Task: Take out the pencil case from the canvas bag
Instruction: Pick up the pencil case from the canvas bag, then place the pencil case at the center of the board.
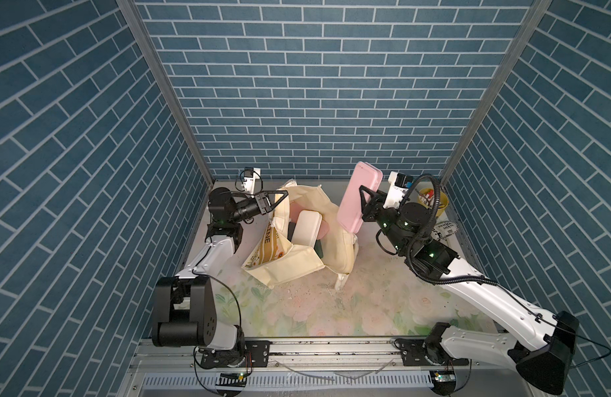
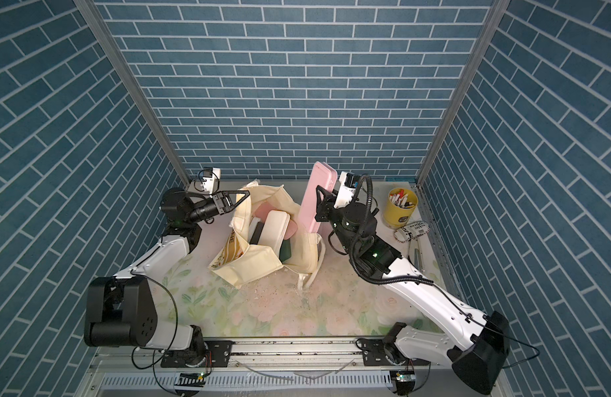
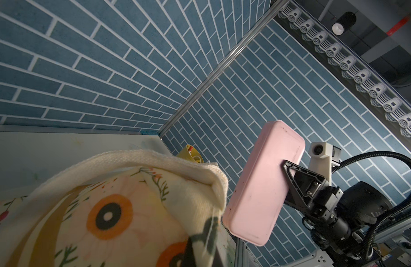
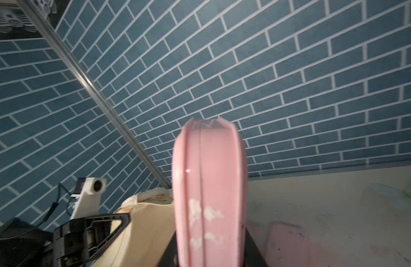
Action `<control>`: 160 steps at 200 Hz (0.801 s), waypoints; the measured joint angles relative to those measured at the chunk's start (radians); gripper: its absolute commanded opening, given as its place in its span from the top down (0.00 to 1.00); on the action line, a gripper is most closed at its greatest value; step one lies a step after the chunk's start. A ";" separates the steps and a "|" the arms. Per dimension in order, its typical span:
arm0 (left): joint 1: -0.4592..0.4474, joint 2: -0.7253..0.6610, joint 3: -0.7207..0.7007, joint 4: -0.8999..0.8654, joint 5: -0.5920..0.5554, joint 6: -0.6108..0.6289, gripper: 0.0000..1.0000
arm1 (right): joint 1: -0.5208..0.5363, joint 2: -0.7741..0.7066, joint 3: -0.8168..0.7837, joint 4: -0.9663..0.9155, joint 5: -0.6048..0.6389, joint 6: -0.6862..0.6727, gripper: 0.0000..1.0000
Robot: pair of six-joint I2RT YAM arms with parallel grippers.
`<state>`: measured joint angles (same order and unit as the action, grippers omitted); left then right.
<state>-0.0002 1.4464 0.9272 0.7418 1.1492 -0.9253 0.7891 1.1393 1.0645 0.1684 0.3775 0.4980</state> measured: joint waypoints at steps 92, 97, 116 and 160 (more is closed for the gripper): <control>0.005 0.000 0.000 -0.018 -0.011 -0.005 1.00 | -0.345 0.230 0.220 -0.472 -0.098 -0.008 1.00; 0.005 0.000 0.000 -0.019 -0.011 -0.005 1.00 | -0.364 0.251 0.230 -0.488 -0.119 -0.008 1.00; 0.006 0.000 0.000 -0.019 -0.011 -0.006 1.00 | -0.425 0.336 0.261 -0.546 -0.204 -0.006 1.00; 0.006 0.000 0.000 -0.024 -0.012 -0.006 1.00 | -0.507 0.491 0.302 -0.616 -0.362 -0.005 1.00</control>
<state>0.0063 1.4464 0.9272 0.7177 1.1374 -0.9310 0.2821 1.6306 1.3663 -0.4480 0.0158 0.4934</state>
